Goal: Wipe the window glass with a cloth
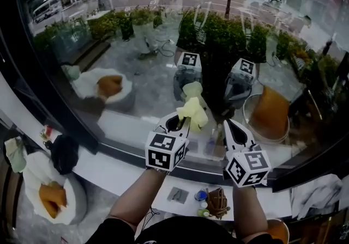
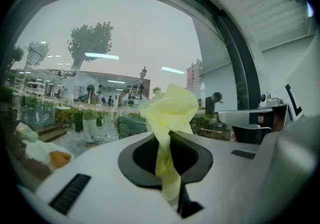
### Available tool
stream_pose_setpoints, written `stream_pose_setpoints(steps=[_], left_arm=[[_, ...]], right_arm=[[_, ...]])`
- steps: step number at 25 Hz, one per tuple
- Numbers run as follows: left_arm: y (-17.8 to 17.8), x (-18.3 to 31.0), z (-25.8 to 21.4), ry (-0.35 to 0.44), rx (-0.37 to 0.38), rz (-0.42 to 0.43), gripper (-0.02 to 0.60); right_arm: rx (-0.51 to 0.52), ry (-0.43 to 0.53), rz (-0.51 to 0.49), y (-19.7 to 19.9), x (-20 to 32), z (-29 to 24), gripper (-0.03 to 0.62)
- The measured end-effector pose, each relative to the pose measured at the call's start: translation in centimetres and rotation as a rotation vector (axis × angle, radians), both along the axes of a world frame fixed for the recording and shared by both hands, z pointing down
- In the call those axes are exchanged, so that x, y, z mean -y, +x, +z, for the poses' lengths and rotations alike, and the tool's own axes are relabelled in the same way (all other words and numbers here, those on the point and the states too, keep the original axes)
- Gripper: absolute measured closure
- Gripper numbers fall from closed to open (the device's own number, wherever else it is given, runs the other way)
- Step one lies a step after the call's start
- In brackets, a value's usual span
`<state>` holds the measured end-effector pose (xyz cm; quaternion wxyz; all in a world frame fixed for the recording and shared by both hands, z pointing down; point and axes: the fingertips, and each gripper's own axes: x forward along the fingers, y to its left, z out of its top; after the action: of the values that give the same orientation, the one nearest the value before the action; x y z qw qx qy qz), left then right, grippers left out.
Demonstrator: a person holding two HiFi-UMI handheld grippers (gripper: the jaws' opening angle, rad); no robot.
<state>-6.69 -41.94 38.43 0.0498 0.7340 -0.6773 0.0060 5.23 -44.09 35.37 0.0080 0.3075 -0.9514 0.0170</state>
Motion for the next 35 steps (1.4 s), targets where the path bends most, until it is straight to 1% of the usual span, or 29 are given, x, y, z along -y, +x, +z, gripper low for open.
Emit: stream_pose_setpoints(steps=[2,4,6,10,21,30,35], left_arm=[[-3.6,-0.9,0.2,-0.007,-0.005,-0.014,0.549],[-6.4,-1.7,0.5,-0.009,-0.007,-0.026,0.549],[-7.8,-2.3,0.6,-0.010,-0.006,-0.036,0.549],[-9.5,-2.8,0.7,-0.014,-0.007,-0.046,0.549],[-10.6,-2.7,0.9,-0.015,-0.024,-0.095,0.549],[-10.7,-2.7,0.9,-0.016,-0.025,-0.096,0.549],[-11.1,-2.9,1.1,-0.020,-0.027,-0.113,0.549]], right_arm=[[-0.006,-0.001,-0.011,-3.6,-0.8,0.0,0.568],[-0.006,-0.001,-0.020,-6.2,-1.5,0.2,0.568],[-0.005,-0.003,-0.029,-7.6,-2.0,0.3,0.568],[-0.008,-0.012,-0.045,-9.5,-2.2,0.5,0.568],[-0.015,-0.027,-0.092,-10.5,-1.5,0.7,0.568],[-0.010,-0.024,-0.092,-10.6,-1.4,0.5,0.568],[-0.008,-0.024,-0.088,-10.5,-1.7,0.5,0.568]])
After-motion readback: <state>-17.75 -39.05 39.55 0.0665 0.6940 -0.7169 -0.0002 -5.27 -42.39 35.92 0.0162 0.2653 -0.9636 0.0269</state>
